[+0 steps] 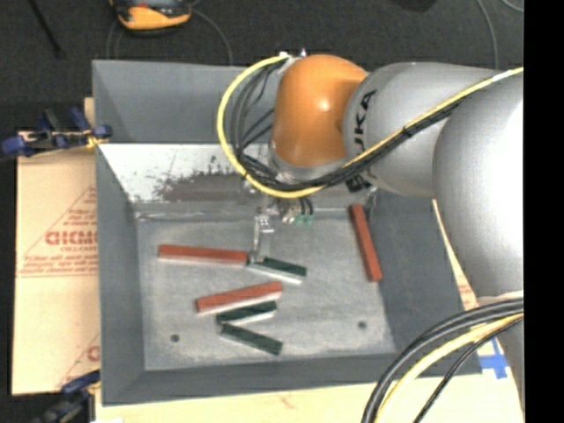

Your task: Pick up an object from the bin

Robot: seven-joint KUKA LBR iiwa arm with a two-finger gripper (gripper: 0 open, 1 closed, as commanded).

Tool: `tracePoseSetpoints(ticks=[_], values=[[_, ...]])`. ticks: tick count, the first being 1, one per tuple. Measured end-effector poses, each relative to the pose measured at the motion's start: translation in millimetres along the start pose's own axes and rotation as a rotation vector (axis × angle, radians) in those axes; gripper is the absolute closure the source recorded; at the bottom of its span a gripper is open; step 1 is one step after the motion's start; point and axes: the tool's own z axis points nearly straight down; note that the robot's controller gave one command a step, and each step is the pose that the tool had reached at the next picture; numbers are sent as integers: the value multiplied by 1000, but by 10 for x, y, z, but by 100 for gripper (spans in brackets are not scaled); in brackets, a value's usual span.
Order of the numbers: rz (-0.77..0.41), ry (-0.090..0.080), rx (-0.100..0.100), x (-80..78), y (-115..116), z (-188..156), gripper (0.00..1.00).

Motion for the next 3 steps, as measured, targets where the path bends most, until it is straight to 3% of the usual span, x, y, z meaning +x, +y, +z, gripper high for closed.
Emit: tracePoseSetpoints(ticks=[1,2,3], values=[[-76,13,1,-48,169,177,0],[22,7,-1,-1,427,54,0],[-90,3,0,26,392,576,0]])
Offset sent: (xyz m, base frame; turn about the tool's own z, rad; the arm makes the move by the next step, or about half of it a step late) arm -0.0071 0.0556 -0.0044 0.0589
